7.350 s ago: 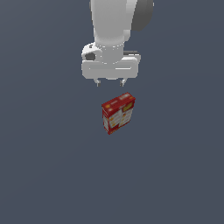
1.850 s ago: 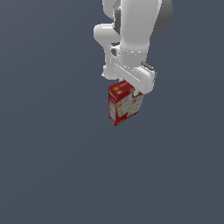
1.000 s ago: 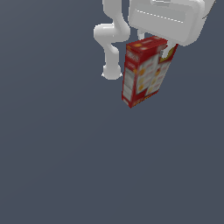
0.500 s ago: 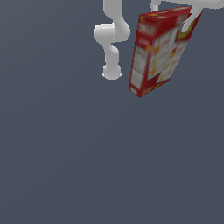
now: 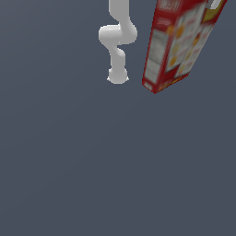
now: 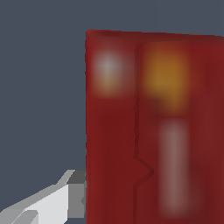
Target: Pick up the object and move it to a goal position.
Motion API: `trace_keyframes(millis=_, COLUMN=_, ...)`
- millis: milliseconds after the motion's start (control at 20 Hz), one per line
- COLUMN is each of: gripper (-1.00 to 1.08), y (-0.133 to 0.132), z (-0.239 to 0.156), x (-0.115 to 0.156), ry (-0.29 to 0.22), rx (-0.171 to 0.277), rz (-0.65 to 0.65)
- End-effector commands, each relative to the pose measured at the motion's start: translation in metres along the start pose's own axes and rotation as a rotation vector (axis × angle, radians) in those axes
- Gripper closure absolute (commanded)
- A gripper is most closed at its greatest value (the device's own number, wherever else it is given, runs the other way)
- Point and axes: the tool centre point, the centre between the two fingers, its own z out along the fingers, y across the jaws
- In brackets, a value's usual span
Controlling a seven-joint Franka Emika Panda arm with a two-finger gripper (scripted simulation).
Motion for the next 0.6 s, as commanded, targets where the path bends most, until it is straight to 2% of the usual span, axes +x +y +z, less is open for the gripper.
trace_keyframes(millis=0, gripper=1.08, y=-0.002, z=-0.007, x=-0.001, ry=0.000, rx=0.001, rz=0.000)
trace_keyframes(millis=550, gripper=1.08, y=-0.006, z=-0.018, x=-0.003, ry=0.000, rx=0.001, rz=0.000)
